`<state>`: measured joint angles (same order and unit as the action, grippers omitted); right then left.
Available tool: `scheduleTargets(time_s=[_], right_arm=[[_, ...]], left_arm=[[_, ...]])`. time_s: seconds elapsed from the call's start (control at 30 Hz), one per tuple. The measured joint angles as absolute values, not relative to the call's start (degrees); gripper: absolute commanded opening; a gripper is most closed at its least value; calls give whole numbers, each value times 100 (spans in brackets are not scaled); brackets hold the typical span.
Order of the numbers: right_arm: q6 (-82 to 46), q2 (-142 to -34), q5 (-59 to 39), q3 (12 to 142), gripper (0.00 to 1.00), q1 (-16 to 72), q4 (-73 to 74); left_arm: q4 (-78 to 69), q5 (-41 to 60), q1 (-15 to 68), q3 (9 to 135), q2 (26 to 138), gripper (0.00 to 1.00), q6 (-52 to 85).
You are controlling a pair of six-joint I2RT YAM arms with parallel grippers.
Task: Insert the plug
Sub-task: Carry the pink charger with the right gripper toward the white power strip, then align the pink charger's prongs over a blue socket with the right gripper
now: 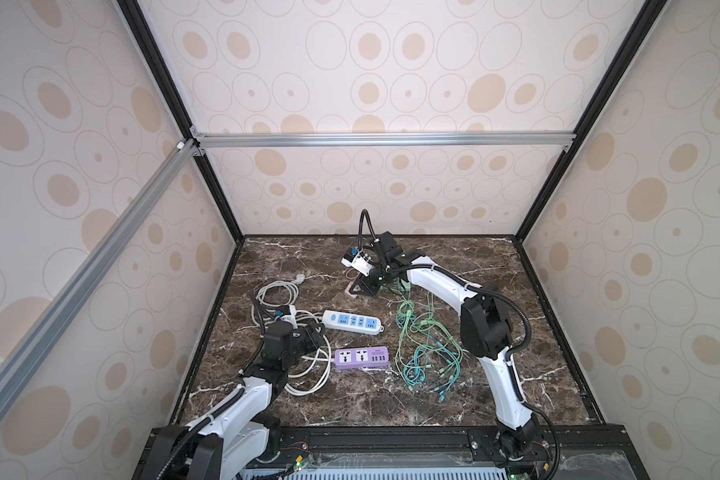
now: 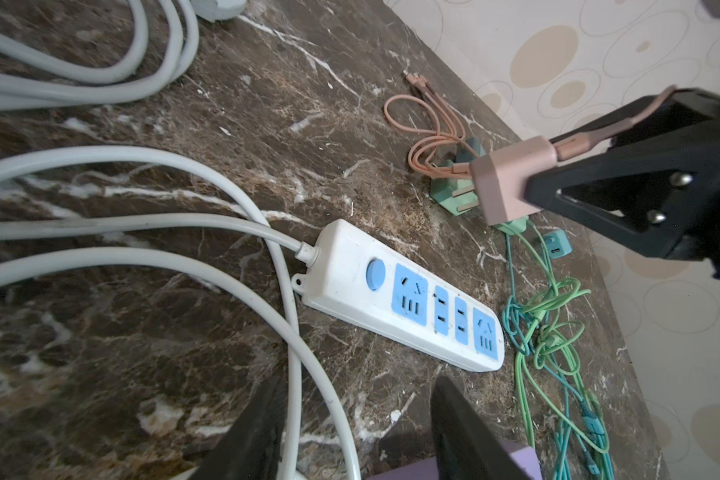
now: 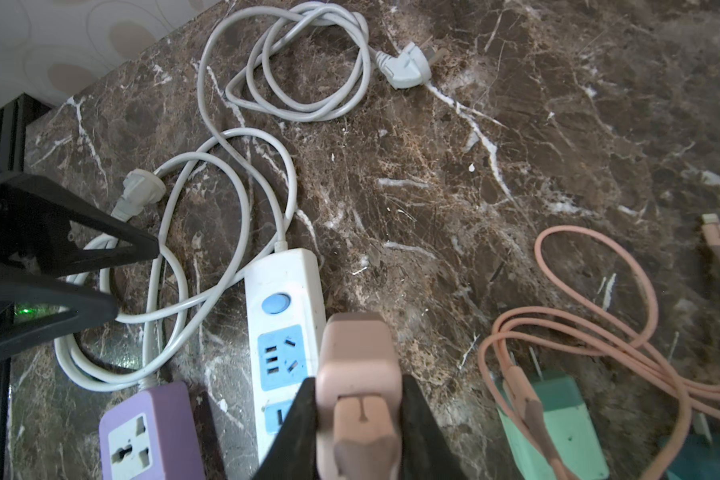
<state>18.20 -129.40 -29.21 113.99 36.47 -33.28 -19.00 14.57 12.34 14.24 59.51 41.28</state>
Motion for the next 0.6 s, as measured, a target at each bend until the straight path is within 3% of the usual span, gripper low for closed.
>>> scheduleTargets(time_s=[0.6], right_arm=[[2294,-12932,-2215,11452,1,4204,-3981]], left_arm=[[-2512,2093,1059,2036,7428,37,3693]])
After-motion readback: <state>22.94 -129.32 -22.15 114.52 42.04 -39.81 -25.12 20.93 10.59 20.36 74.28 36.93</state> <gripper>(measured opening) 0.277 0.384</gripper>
